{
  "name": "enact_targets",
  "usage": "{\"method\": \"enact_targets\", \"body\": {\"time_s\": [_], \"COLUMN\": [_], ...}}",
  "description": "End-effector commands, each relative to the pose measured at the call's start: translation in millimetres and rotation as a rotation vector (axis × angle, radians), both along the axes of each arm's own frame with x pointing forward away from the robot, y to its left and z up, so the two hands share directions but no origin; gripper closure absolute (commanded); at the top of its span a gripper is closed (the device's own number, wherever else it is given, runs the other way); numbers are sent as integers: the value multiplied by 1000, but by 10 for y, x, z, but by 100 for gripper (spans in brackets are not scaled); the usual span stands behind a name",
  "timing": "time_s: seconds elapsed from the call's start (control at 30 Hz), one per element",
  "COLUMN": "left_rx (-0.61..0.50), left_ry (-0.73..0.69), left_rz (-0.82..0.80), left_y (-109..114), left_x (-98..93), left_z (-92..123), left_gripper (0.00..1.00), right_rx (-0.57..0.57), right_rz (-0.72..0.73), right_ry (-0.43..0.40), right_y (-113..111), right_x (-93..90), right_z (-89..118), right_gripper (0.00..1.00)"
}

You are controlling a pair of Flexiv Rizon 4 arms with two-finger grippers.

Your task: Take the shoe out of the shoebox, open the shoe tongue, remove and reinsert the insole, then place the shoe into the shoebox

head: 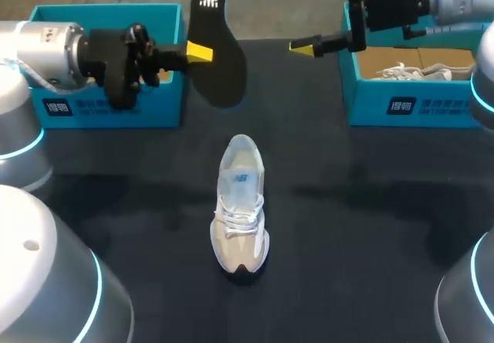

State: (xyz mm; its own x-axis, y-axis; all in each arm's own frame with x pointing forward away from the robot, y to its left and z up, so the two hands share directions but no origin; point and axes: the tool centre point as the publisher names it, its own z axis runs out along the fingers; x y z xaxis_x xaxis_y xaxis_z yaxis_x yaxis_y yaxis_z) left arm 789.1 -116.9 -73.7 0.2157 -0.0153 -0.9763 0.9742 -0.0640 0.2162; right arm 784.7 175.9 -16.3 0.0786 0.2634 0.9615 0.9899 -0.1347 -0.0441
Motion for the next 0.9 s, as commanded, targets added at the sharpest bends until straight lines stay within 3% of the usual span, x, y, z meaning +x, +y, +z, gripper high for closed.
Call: {"method": "enact_targets", "body": {"time_s": [0.03, 0.9], "left_rx": [43, 79], "left_ry": [8, 9], "left_rz": [10, 51], "left_y": [144, 215], "left_x": [-81, -37], "left_z": [-22, -108], "left_gripper": [100, 100], "right_rx": [25, 11], "right_rz": [-1, 5], "right_ry": [-8, 6], "right_y": [115, 125], "right_x": [-83, -95], "right_z": [-138, -165], "right_gripper": [0, 0]}}
